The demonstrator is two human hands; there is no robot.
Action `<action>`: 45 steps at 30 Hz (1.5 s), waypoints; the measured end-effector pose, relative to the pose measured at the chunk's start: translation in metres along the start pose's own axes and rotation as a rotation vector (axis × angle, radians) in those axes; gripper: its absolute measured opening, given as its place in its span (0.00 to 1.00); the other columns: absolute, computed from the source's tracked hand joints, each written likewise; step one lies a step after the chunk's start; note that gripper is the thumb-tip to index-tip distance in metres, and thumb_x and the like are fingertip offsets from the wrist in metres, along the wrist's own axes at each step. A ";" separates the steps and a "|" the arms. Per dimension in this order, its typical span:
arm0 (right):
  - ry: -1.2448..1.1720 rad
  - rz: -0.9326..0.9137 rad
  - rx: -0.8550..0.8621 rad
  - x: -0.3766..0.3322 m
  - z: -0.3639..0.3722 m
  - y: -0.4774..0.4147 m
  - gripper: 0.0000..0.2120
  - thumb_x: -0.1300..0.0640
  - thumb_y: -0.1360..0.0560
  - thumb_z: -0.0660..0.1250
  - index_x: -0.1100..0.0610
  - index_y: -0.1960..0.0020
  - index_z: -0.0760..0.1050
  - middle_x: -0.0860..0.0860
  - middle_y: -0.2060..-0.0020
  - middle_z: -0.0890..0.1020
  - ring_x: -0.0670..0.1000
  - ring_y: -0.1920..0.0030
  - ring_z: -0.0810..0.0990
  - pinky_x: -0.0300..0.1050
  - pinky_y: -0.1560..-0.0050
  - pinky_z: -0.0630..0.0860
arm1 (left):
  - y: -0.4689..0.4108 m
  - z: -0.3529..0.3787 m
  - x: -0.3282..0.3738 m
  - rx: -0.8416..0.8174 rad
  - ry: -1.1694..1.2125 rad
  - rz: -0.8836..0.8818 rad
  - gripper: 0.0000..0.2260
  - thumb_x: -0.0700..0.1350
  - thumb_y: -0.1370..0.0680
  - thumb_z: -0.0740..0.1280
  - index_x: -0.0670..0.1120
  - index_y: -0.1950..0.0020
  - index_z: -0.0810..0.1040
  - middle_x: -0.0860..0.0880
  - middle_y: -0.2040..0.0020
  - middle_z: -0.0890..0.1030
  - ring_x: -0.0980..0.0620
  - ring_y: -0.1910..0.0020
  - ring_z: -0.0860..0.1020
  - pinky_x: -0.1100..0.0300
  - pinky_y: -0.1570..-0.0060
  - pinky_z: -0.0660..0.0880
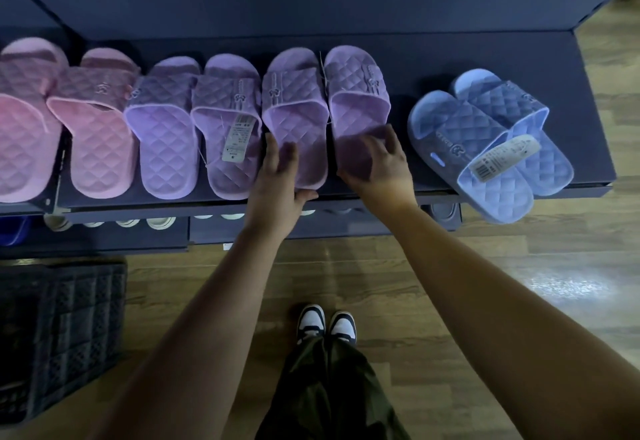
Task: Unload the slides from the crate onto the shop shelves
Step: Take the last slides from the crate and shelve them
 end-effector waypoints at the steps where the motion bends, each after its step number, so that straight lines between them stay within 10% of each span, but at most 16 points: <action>1: 0.015 0.008 -0.017 0.000 0.001 -0.001 0.31 0.45 0.31 0.73 0.52 0.32 0.70 0.56 0.25 0.59 0.59 0.28 0.64 0.54 0.37 0.73 | 0.001 0.000 0.001 -0.002 -0.007 -0.017 0.37 0.49 0.27 0.73 0.43 0.24 0.58 0.38 0.22 0.45 0.39 0.23 0.49 0.50 0.31 0.64; 6: -0.021 -0.128 0.124 -0.018 -0.041 0.014 0.20 0.52 0.27 0.66 0.58 0.37 0.75 0.60 0.35 0.73 0.61 0.37 0.73 0.50 0.45 0.75 | 0.009 -0.007 0.032 0.106 -0.065 0.006 0.35 0.48 0.26 0.71 0.38 0.25 0.60 0.35 0.23 0.50 0.36 0.24 0.50 0.44 0.26 0.55; 12: -0.045 -0.221 0.445 0.005 -0.143 0.040 0.08 0.65 0.28 0.65 0.61 0.51 0.80 0.57 0.56 0.81 0.55 0.56 0.78 0.36 0.55 0.69 | 0.025 -0.007 0.123 0.320 0.147 0.156 0.17 0.46 0.27 0.67 0.41 0.40 0.76 0.40 0.41 0.74 0.42 0.42 0.73 0.46 0.46 0.75; 16: -0.001 -0.055 0.521 0.079 -0.190 0.041 0.11 0.62 0.27 0.61 0.61 0.50 0.80 0.59 0.51 0.80 0.62 0.50 0.77 0.51 0.49 0.73 | 0.034 0.028 0.189 0.200 0.249 0.230 0.11 0.49 0.25 0.62 0.43 0.49 0.78 0.46 0.51 0.76 0.46 0.54 0.77 0.49 0.58 0.76; 23: 0.040 0.207 0.164 0.194 -0.190 0.036 0.24 0.52 0.29 0.51 0.58 0.41 0.79 0.65 0.33 0.71 0.63 0.28 0.64 0.54 0.32 0.65 | 0.031 0.100 0.252 0.019 0.205 0.148 0.26 0.60 0.28 0.67 0.45 0.37 0.73 0.44 0.33 0.68 0.43 0.37 0.70 0.49 0.41 0.73; 27: 0.052 0.214 0.121 0.208 -0.179 0.032 0.27 0.47 0.33 0.52 0.57 0.43 0.79 0.61 0.46 0.78 0.64 0.45 0.75 0.55 0.44 0.73 | 0.025 0.104 0.252 0.113 0.107 0.089 0.39 0.69 0.37 0.70 0.41 0.39 0.71 0.42 0.34 0.68 0.42 0.38 0.68 0.51 0.40 0.71; 31: 0.036 0.155 0.055 0.192 -0.164 0.033 0.26 0.46 0.32 0.62 0.54 0.37 0.75 0.57 0.38 0.75 0.63 0.40 0.73 0.57 0.42 0.73 | 0.007 0.099 0.233 0.131 0.007 0.015 0.46 0.71 0.44 0.72 0.41 0.39 0.70 0.42 0.32 0.64 0.41 0.36 0.65 0.49 0.39 0.70; 45: -0.026 0.001 0.180 0.154 -0.149 0.016 0.23 0.54 0.38 0.77 0.56 0.45 0.78 0.51 0.43 0.78 0.54 0.45 0.77 0.41 0.50 0.71 | -0.041 0.076 0.186 0.046 -0.037 0.146 0.43 0.67 0.36 0.67 0.38 0.32 0.67 0.37 0.28 0.61 0.38 0.29 0.63 0.47 0.34 0.69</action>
Point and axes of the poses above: each hand's wrist, its own y-axis away from the middle knuckle, its own z-axis out of the palm, x = y × z, the point moved 9 cm from there along -y, towards the middle knuckle
